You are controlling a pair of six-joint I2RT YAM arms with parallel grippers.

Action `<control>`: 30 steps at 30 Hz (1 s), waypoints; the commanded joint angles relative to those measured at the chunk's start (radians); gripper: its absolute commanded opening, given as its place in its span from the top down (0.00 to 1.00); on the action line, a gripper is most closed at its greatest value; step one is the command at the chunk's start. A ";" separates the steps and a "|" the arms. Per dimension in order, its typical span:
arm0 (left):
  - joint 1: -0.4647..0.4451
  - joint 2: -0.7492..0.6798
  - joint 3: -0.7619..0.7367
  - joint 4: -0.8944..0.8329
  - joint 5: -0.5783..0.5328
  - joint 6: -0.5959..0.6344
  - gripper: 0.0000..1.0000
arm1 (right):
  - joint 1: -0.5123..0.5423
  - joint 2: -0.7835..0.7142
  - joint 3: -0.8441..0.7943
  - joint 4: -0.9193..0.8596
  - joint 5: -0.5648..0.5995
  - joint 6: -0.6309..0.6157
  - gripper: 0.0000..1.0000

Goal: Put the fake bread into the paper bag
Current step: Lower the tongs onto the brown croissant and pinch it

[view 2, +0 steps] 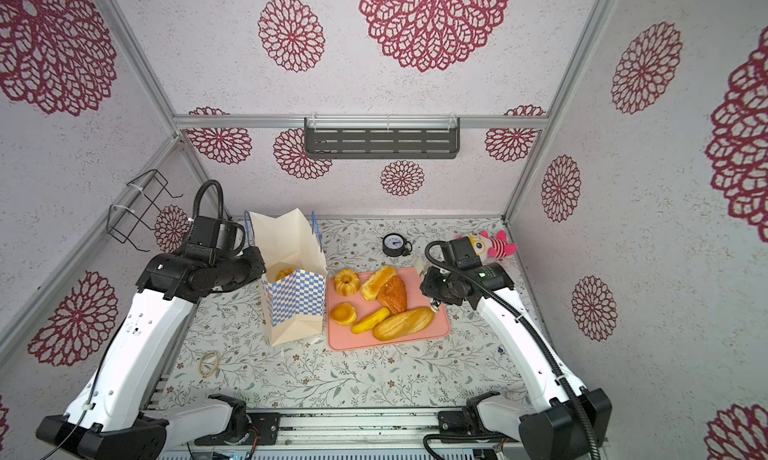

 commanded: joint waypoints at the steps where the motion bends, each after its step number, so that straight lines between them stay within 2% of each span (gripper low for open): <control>1: 0.001 -0.008 -0.001 0.015 0.007 0.016 1.00 | -0.014 -0.027 -0.016 0.058 -0.055 0.008 0.64; 11: 0.002 0.001 -0.001 0.022 0.009 0.018 1.00 | -0.014 0.036 -0.080 0.089 -0.152 -0.037 0.63; 15: 0.000 0.002 -0.001 0.025 0.011 0.016 1.00 | -0.014 0.063 -0.087 0.091 -0.162 -0.058 0.60; 30: 0.001 0.011 0.006 0.029 0.006 0.013 1.00 | -0.014 0.168 -0.066 0.100 -0.189 -0.134 0.57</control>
